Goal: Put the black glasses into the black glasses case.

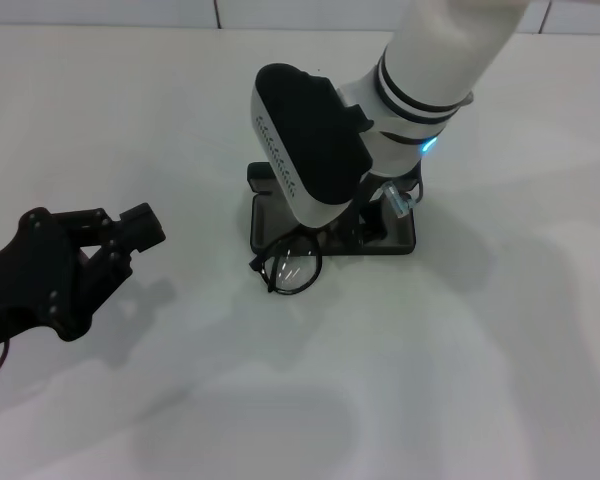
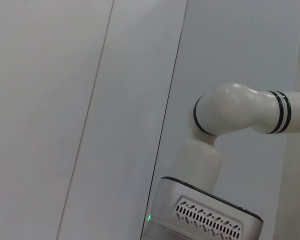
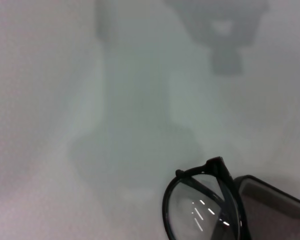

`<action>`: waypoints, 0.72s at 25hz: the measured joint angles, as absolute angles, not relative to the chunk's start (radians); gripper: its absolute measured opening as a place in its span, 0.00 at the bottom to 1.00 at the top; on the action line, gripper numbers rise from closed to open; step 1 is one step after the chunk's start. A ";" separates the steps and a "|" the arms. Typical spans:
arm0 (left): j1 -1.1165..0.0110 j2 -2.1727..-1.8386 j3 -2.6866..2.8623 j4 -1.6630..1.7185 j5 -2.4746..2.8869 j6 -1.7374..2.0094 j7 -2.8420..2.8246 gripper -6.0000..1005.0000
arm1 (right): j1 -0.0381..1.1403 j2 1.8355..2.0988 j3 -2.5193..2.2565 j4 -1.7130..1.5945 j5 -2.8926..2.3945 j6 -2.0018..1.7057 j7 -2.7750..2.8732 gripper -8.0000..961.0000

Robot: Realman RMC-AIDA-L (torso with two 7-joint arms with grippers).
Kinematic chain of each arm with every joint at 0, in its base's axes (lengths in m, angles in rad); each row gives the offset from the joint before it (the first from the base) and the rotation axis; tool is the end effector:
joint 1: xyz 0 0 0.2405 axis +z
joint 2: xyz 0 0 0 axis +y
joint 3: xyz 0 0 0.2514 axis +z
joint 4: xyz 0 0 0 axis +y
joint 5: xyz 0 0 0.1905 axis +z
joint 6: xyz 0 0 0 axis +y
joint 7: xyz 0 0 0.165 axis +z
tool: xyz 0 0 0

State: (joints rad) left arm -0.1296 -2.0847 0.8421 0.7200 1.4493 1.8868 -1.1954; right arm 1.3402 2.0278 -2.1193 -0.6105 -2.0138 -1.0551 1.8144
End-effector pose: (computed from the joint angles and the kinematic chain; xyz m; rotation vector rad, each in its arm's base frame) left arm -0.2509 0.2171 0.0320 -2.4321 -0.4605 -1.2786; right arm 0.0660 0.3790 -0.1329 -2.8952 -0.8331 -0.8138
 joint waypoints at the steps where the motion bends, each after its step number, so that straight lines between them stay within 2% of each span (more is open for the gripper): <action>1: -0.130 -2.085 0.842 0.719 1.449 1.887 -1.195 0.08 | 1.338 2.028 -2.119 -0.610 -2.011 -1.050 1.811 0.19; 10: -0.128 -2.085 0.842 0.719 1.448 1.887 -1.195 0.08 | 1.328 2.028 -2.123 -0.610 -1.996 -1.032 1.797 0.19; 18: -0.124 -2.085 0.842 0.719 1.448 1.887 -1.195 0.08 | 1.322 2.028 -2.126 -0.620 -1.994 -1.043 1.804 0.11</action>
